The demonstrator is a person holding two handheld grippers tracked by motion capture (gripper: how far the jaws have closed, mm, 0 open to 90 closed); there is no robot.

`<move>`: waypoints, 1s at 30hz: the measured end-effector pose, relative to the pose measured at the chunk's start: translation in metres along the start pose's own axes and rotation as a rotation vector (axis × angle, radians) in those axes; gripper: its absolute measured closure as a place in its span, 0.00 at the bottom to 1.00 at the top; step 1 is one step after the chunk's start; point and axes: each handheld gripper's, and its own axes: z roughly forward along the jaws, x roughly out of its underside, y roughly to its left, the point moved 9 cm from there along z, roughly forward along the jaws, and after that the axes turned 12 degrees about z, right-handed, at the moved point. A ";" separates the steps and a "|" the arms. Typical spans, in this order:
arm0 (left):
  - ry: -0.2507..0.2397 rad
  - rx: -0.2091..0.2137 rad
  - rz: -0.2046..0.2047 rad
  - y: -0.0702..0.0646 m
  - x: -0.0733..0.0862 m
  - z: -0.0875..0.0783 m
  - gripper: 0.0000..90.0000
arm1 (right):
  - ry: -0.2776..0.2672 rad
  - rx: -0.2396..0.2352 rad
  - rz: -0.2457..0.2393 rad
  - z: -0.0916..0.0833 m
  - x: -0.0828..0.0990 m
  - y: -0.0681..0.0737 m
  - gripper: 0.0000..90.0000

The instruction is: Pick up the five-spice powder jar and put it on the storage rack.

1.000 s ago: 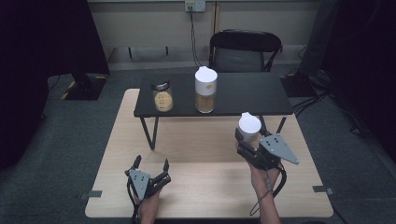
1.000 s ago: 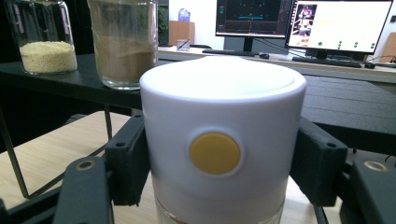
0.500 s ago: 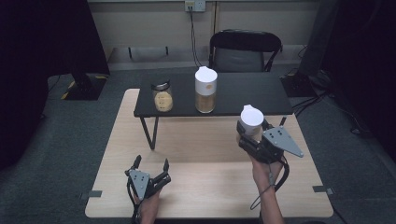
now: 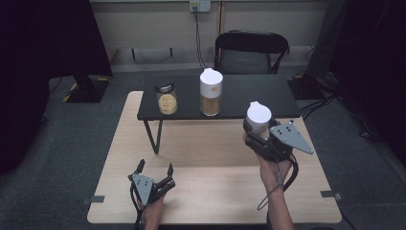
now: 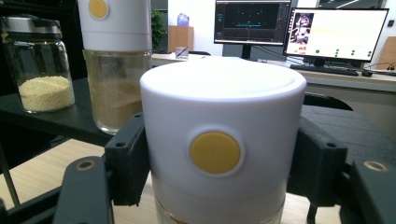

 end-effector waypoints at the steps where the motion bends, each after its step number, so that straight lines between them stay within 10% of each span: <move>1: 0.000 0.000 0.000 0.000 0.000 0.000 0.04 | -0.002 -0.001 0.000 0.000 -0.002 0.000 0.34; 30: 0.000 -0.001 0.000 0.000 0.000 0.000 0.04 | -0.004 -0.003 0.004 0.017 -0.047 0.001 0.34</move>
